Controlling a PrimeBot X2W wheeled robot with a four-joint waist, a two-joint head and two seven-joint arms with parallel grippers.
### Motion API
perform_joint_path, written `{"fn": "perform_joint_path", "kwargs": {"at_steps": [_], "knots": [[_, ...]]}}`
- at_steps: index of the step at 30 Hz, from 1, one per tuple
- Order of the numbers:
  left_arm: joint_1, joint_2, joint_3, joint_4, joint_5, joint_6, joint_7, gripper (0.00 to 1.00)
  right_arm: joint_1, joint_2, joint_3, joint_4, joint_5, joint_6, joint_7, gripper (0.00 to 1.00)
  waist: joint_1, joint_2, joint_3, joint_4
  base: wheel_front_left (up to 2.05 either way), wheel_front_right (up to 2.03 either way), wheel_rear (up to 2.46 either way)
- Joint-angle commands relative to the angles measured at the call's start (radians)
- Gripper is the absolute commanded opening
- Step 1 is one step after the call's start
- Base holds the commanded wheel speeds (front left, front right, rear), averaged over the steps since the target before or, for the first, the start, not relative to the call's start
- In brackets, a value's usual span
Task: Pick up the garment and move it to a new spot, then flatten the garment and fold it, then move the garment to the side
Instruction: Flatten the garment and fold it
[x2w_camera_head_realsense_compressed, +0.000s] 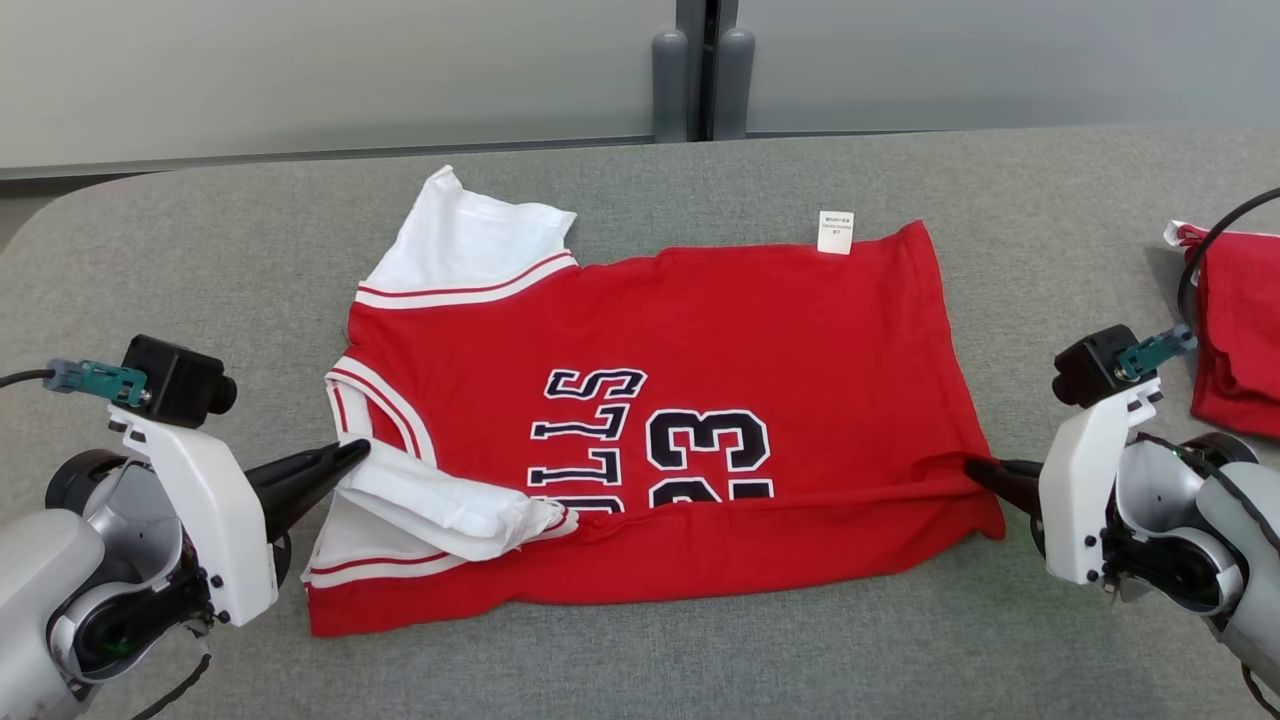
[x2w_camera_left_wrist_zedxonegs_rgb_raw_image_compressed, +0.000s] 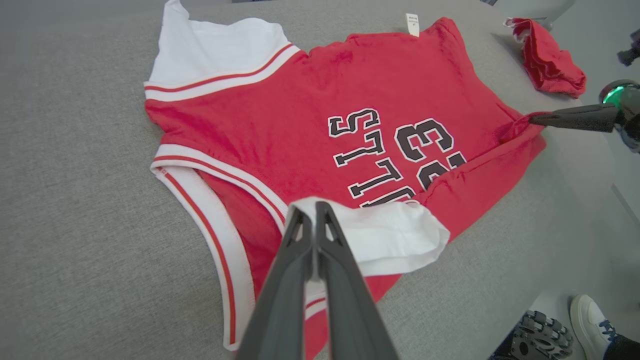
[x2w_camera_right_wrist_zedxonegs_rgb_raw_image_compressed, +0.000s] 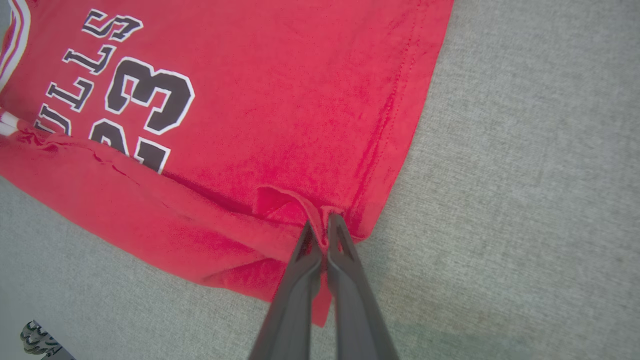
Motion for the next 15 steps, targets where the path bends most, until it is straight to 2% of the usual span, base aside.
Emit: {"fn": "perform_joint_path", "kwargs": {"at_steps": [1, 7, 8, 9, 10, 11, 12, 15], "knots": [[-0.019, -0.001, -0.003, 0.010, 0.009, -0.001, -0.002, 0.00, -0.010, 0.002, 0.002, 0.004, -0.007, -0.001, -0.011, 0.00, 0.0000, -0.0001, 0.005, -0.003, 0.00, 0.00, 0.00], [-0.058, -0.027, -0.027, 0.055, 0.026, -0.001, -0.042, 0.00, -0.026, 0.009, 0.015, 0.021, -0.014, -0.001, -0.048, 0.00, 0.0000, -0.0001, 0.018, -0.010, 0.00, 0.00, 0.00], [-0.058, -0.031, -0.028, 0.072, 0.019, -0.001, -0.050, 0.29, -0.031, 0.008, 0.019, 0.020, -0.025, -0.001, -0.057, 0.14, 0.0000, -0.0001, 0.019, -0.011, 0.00, 0.00, 0.00], [-0.060, -0.038, -0.038, 0.081, 0.018, -0.001, -0.048, 0.38, -0.036, 0.009, 0.022, 0.018, -0.029, -0.001, -0.072, 0.41, 0.0000, -0.0001, 0.019, -0.011, 0.00, 0.00, 0.00], [-0.064, -0.046, -0.045, 0.089, 0.013, -0.001, -0.046, 0.51, -0.037, 0.008, 0.025, 0.019, -0.032, -0.001, -0.084, 0.57, 0.0000, -0.0001, 0.019, -0.011, 0.00, 0.00, 0.00], [-0.070, -0.051, -0.048, 0.099, 0.013, -0.001, -0.047, 0.95, -0.035, 0.008, 0.024, 0.026, -0.030, -0.001, -0.094, 1.00, 0.0000, -0.0001, 0.019, -0.011, 0.00, 0.00, 0.00], [-0.078, -0.053, -0.046, 0.115, 0.019, -0.001, -0.062, 1.00, -0.034, 0.009, 0.025, 0.031, -0.032, -0.001, -0.108, 1.00, 0.0000, -0.0001, 0.018, -0.010, 0.00, 0.00, 0.00], [-0.081, -0.073, -0.050, 0.161, 0.033, -0.001, -0.096, 1.00, -0.033, 0.017, 0.020, 0.046, -0.034, -0.001, -0.151, 1.00, 0.0000, -0.0001, 0.014, -0.009, 0.00, 0.00, 0.00]]}}
